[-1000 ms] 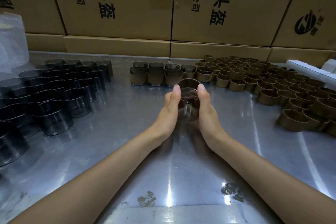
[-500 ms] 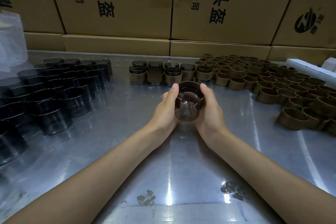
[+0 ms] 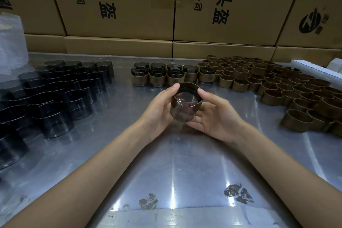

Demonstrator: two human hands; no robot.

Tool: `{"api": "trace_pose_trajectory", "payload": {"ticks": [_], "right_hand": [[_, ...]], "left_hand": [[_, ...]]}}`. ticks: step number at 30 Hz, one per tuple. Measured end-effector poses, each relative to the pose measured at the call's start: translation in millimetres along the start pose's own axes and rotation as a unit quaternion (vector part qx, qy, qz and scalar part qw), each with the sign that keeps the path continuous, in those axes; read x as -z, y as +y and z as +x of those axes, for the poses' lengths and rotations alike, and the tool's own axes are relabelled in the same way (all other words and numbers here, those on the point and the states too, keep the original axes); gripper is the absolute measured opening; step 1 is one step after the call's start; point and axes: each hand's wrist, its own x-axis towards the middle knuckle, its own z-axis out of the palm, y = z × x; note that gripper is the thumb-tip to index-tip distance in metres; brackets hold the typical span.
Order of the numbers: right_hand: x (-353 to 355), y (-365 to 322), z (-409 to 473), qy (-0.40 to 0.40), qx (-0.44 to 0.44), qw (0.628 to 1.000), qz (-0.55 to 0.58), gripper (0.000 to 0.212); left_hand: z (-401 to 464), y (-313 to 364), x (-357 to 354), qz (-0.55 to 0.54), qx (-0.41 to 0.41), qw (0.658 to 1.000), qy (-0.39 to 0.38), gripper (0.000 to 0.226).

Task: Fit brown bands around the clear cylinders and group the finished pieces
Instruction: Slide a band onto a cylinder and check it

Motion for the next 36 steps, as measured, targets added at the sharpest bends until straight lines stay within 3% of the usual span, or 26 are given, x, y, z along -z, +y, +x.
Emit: {"api": "trace_pose_trajectory", "payload": {"ticks": [8,11,14,17,19,23,26,30,33,36], "right_hand": [[7.5,2.7,3.4,-0.043,0.039,0.998,0.011,0.047],[11.6,2.2,2.4,-0.083,0.044,0.996,0.005,0.056],[13.3,2.6,-0.5,-0.119,0.057,0.991,0.002,0.057],[13.3,4.0,-2.2,-0.145,0.080,0.986,0.000,0.059],[12.1,4.9,-2.5,-0.159,0.093,0.983,-0.012,0.059],[8.0,1.9,-4.9,-0.193,0.105,0.975,-0.043,0.051],[10.3,0.1,-5.8,-0.203,0.100,0.972,-0.059,0.051],[15.8,-2.2,-6.1,-0.149,0.081,0.985,-0.025,0.064],[4.9,-0.6,-2.5,-0.015,0.095,0.993,-0.071,0.085],[-18.7,9.4,1.6,0.115,0.173,0.970,-0.128,0.061]], "left_hand": [[-1.3,7.7,14.8,0.056,0.135,0.989,-0.016,0.063],[-4.3,10.8,15.4,0.015,0.155,0.986,-0.051,0.062],[-7.8,11.6,15.4,-0.037,0.153,0.984,-0.087,0.054],[-9.5,9.0,15.3,-0.083,0.139,0.979,-0.122,0.070],[-10.1,6.6,15.8,-0.100,0.120,0.976,-0.151,0.069],[-12.9,6.7,13.8,-0.076,0.078,0.968,-0.226,0.047],[-14.5,5.2,11.8,-0.050,0.060,0.969,-0.233,0.051],[-14.3,6.3,13.6,-0.050,0.050,0.979,-0.192,0.060],[-12.8,10.4,4.1,0.001,0.053,0.995,-0.090,0.066],[-11.9,9.0,-14.9,0.085,-0.003,0.996,0.031,0.059]]}}
